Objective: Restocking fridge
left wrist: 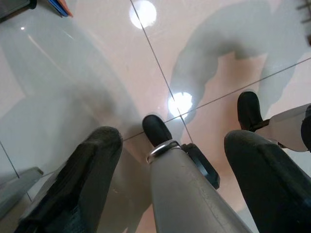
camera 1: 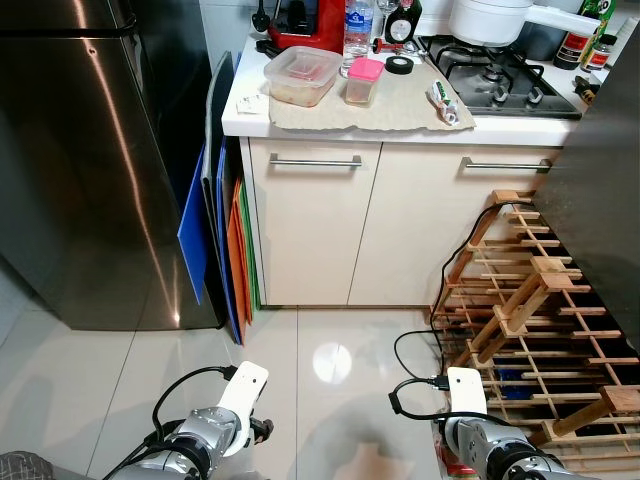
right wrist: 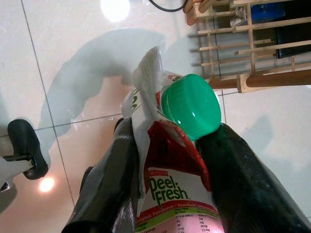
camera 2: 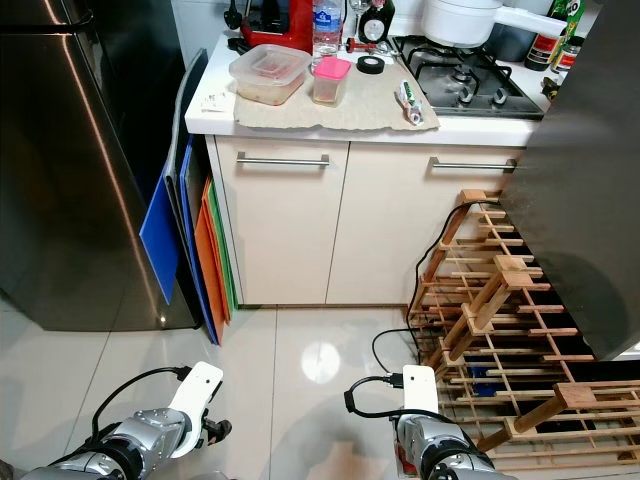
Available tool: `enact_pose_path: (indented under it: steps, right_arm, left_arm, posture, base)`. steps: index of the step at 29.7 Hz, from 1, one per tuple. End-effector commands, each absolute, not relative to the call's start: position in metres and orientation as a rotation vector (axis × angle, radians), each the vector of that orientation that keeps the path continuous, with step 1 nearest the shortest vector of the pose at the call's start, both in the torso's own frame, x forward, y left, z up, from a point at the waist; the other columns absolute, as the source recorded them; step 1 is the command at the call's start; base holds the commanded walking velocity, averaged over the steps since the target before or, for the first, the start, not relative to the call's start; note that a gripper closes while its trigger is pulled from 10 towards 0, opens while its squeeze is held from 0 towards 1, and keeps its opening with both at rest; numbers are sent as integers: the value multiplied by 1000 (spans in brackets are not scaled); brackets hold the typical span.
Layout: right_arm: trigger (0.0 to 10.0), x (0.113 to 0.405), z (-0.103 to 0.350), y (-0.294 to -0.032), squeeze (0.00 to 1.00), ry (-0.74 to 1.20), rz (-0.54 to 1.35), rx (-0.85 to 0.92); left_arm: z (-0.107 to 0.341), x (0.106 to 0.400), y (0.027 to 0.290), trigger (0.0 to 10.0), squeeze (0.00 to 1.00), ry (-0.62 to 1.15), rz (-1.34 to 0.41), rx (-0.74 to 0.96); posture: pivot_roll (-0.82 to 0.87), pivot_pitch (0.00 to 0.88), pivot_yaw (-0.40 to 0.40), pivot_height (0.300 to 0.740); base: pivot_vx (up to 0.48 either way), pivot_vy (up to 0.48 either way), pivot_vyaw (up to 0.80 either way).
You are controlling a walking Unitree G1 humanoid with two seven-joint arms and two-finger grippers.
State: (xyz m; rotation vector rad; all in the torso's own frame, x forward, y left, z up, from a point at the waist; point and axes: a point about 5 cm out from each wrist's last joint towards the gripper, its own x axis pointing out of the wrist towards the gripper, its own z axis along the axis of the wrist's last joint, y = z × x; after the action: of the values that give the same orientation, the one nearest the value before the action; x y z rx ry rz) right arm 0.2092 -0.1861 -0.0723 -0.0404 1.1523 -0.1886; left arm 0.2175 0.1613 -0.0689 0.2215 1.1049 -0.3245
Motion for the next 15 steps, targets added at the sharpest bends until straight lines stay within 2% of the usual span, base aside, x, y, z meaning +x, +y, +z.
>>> enact_pose_path:
  steps: [1,15]
  right_arm:
    - [10000,211,-71,-189,0,1152,-197,-46]
    - [10000,210,-71,-189,0,1150,-200,-44]
  left_arm:
    - [-69,217,161,10000,0,1109,-326,227]
    - [-70,216,161,10000,0,1114,-322,222]
  posture:
    - [99,0,-32,740]
    - [102,0,-37,740]
  base:
    - [0,0,0]
    - [0,0,0]
